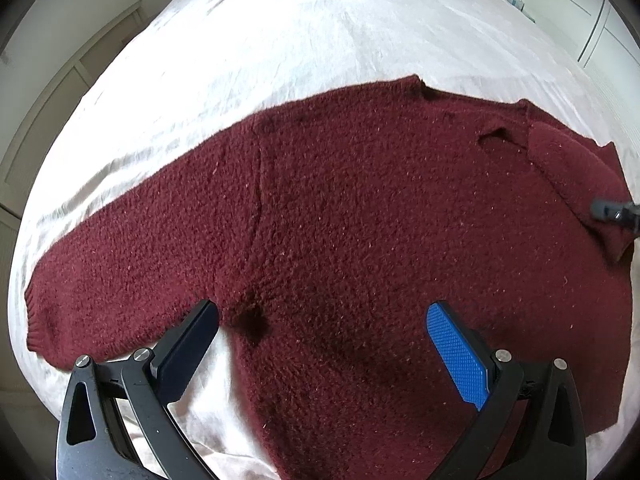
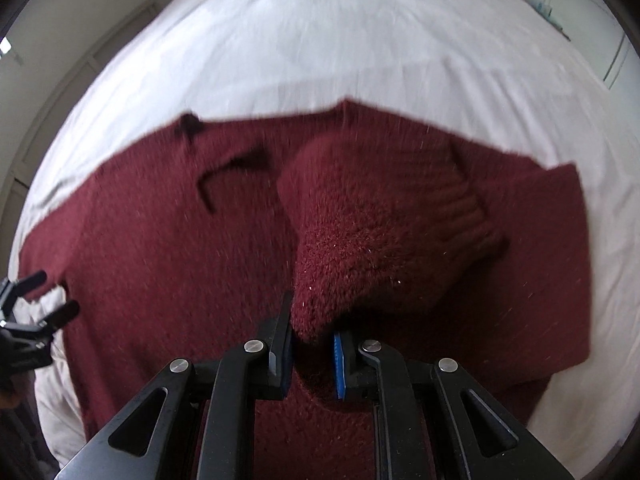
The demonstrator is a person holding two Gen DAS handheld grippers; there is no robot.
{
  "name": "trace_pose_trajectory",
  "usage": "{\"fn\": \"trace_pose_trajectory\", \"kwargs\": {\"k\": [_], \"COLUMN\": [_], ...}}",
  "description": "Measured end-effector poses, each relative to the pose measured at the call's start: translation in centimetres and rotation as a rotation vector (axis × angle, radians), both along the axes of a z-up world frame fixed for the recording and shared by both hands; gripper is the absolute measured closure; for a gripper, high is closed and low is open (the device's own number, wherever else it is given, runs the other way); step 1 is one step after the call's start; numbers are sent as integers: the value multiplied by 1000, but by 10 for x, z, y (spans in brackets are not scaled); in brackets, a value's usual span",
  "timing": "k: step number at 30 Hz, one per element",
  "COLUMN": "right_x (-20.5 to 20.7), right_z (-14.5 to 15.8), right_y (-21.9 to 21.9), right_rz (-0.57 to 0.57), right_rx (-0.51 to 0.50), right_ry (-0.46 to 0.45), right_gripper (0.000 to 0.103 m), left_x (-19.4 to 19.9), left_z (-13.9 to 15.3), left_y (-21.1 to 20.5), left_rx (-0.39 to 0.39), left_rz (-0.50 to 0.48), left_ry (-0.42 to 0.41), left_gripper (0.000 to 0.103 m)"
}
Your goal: Fold small clothes
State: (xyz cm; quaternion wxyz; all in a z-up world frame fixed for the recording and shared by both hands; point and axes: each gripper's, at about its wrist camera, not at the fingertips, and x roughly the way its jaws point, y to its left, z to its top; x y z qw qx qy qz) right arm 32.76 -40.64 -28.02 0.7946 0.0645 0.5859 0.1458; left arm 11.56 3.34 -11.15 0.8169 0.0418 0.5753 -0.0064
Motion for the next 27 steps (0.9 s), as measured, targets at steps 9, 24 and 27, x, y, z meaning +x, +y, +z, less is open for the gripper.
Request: {"fn": "trace_pose_trajectory", "kwargs": {"k": [9, 24, 27], "right_x": [-3, -40, -53], "right_z": [-20, -6, -9], "right_y": [11, -32, -55], "right_rz": [46, 41, -12], "right_rx": [-134, -128, -122], "right_ry": [26, 4, 10], "right_gripper": [34, 19, 19], "left_x": [5, 4, 4], "left_z": [-5, -4, -5], "left_y": [-3, -15, -25], "left_rx": [-4, 10, 7], "left_rz": [-5, -35, -65], "left_ry": [12, 11, 13], "left_gripper": [1, 1, 1]}}
